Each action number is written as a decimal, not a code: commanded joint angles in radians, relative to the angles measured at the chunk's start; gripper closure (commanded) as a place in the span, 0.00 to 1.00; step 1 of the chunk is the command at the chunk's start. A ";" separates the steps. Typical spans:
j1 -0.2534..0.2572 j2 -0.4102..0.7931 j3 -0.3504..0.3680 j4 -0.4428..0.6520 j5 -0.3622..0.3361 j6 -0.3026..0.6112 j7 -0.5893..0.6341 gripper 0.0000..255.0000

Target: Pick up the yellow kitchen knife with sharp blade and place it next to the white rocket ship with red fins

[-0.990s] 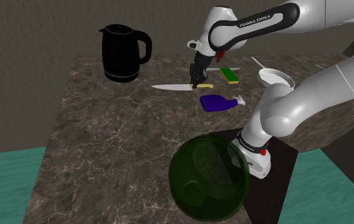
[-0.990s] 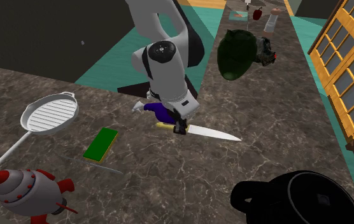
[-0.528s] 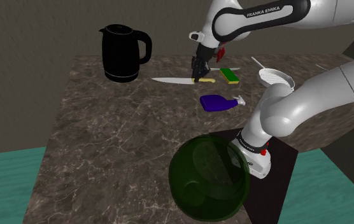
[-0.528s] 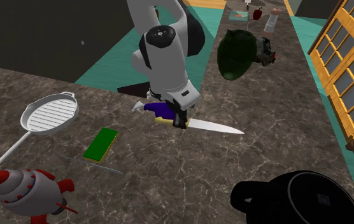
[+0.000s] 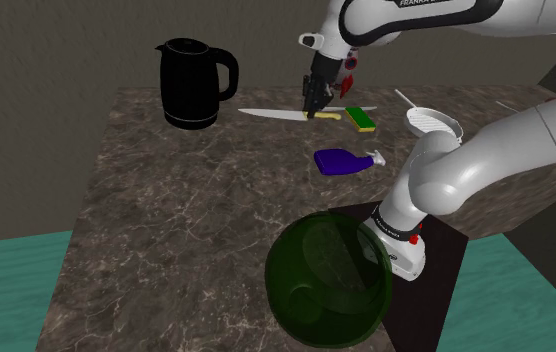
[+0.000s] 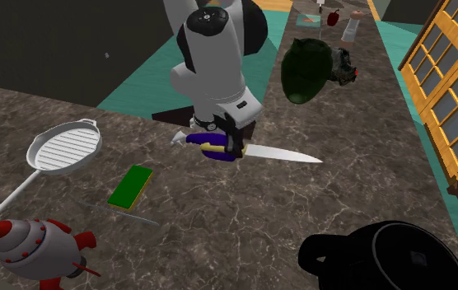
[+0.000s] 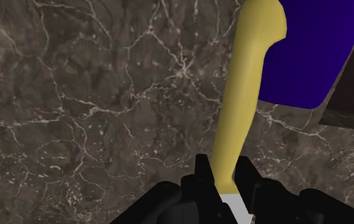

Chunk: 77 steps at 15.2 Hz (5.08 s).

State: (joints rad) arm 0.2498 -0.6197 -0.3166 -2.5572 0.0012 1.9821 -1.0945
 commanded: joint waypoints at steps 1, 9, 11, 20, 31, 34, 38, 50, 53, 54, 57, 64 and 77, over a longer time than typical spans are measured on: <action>-0.002 -0.011 0.002 0.021 -0.002 -0.032 0.002 1.00; 0.001 -0.025 0.016 0.119 0.003 -0.142 0.018 1.00; 0.002 -0.026 0.019 0.145 0.004 -0.169 0.022 1.00; 0.010 -0.019 0.031 0.270 0.012 -0.286 0.037 1.00; 0.021 0.013 0.039 0.441 0.024 -0.425 0.052 1.00; 0.024 0.026 0.040 0.492 0.027 -0.462 0.056 1.00; 0.029 0.046 0.041 0.563 0.032 -0.513 0.060 1.00; 0.014 0.070 -0.033 0.705 0.002 -0.637 -0.025 1.00; -0.002 0.066 -0.091 0.721 -0.028 -0.659 -0.097 1.00; -0.006 0.066 -0.111 0.728 -0.038 -0.666 -0.122 1.00; -0.017 0.075 -0.174 0.758 -0.067 -0.686 -0.198 1.00; -0.026 0.138 -0.345 0.866 -0.117 -0.727 -0.393 1.00; 0.037 0.667 -1.051 1.256 0.164 -0.819 -1.017 1.00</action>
State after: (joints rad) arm 0.2891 -0.0746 -1.2441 -1.3575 0.0601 1.1862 -1.9969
